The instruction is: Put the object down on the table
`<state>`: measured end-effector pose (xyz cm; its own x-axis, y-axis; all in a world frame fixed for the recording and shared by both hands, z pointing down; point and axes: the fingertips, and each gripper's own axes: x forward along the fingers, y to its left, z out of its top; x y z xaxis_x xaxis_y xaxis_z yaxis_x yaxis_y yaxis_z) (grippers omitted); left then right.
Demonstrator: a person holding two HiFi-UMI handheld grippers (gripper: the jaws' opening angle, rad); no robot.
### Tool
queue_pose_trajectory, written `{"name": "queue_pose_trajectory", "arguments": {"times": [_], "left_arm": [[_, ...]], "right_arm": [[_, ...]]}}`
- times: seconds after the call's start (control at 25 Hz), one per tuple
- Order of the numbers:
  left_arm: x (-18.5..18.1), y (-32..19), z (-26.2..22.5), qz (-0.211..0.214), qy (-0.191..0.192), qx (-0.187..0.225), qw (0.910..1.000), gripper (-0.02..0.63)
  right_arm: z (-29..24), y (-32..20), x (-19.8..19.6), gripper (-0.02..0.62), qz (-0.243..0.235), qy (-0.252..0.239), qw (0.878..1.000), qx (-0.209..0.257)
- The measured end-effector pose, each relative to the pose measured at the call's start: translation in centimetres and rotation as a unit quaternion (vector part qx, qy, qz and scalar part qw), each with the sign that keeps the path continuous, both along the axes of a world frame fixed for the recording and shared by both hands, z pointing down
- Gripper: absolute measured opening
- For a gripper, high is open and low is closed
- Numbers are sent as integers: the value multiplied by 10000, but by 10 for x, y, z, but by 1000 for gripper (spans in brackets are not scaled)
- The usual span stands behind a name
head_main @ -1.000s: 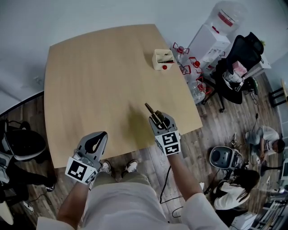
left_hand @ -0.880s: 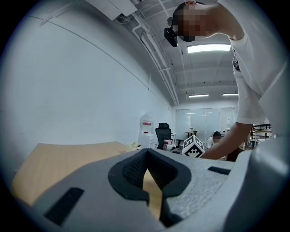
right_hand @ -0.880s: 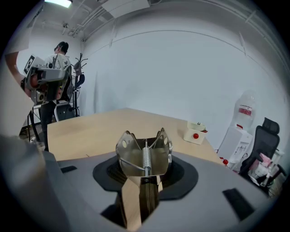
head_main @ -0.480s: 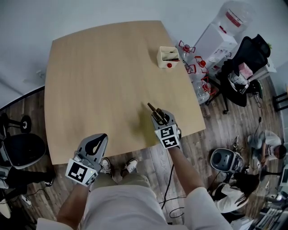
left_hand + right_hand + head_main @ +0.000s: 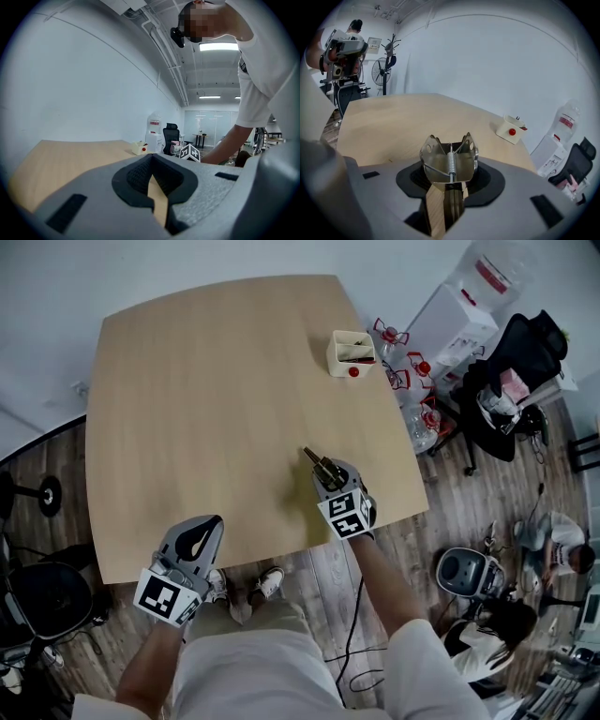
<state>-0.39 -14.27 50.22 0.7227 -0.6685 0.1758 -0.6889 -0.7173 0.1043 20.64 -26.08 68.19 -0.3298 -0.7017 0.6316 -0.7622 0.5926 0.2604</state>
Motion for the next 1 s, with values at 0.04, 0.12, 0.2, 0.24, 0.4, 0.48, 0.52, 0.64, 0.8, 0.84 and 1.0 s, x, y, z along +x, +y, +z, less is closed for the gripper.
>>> {"name": "queue_pose_trajectory", "arguments": {"times": [0.04,0.12,0.2,0.24,0.4,0.48,0.52,0.64,0.8,0.84,1.0], "left_arm": [[-1,-1,3,-16,-2,-29,10000,5],[-2,-4,7,-45,-3,-78,10000,5],[-3,-6,10,-74,-5,-116,9999,5],[-3,-7,12,-92,-4,-133,9999,5],[-6,-8,18,-163,-9,-184,9997,5],[-7,-8,19,-179,-23,-201,9996,5],[-7,-9,20,-186,-30,-213,9996,5],[-8,-11,22,-208,-30,-256,9994,5],[-6,-11,24,-203,-5,-290,9994,5],[-5,-12,24,-198,2,-279,9994,5],[-4,-11,24,-184,27,-253,9995,5]], "right_arm": [[3,-2,0,166,-8,2,10000,-13],[6,-6,0,167,-2,-5,10000,-25],[10,-11,0,167,16,-17,10000,-64],[13,-13,1,167,11,-8,10000,-90],[24,-21,3,166,-30,130,9998,-153],[28,-28,8,166,36,174,9997,-163],[28,-31,10,166,79,186,9997,-161],[26,-39,14,166,176,175,9995,-169],[24,-38,16,174,238,75,9995,-197],[23,-37,15,180,235,44,9995,-196],[20,-29,9,198,222,-73,9995,-230]]}}
